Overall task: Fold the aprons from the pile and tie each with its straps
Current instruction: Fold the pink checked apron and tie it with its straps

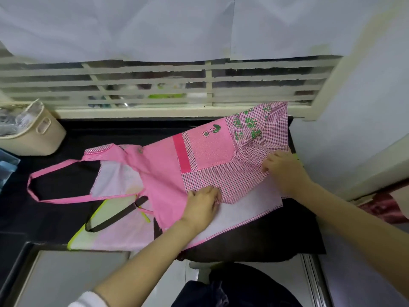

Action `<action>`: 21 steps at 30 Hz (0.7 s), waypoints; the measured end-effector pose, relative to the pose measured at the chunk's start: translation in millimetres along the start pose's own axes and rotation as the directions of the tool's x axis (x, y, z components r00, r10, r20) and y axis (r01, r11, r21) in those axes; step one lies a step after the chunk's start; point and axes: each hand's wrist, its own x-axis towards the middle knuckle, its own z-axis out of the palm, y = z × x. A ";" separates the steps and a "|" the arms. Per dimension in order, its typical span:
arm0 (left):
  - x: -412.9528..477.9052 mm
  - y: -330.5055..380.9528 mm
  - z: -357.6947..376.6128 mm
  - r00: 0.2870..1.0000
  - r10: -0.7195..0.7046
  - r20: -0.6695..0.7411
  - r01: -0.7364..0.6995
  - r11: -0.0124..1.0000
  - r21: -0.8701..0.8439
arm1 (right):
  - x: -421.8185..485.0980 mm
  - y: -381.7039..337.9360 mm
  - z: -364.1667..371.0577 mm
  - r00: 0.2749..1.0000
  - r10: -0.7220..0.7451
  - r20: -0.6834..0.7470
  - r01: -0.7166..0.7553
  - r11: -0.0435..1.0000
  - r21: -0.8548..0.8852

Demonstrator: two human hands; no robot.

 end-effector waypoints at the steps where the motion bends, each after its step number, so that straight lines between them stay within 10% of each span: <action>1: -2.6 1.1 7.9 0.999 0.005 0.033 -0.005 1.000 0.006 | -6.0 -1.3 3.8 0.999 0.016 0.038 -0.015 1.000 -0.021; 8: -30.2 -2.6 41.2 0.952 -0.049 0.301 -0.015 0.978 0.207 | -53.0 -25.6 34.7 0.877 -0.028 0.479 0.038 0.999 -0.011; 21: -40.4 -65.5 3.8 0.994 -0.014 0.108 -0.024 0.938 0.347 | -45.8 -76.2 45.4 0.962 -0.019 0.272 -0.008 0.995 0.097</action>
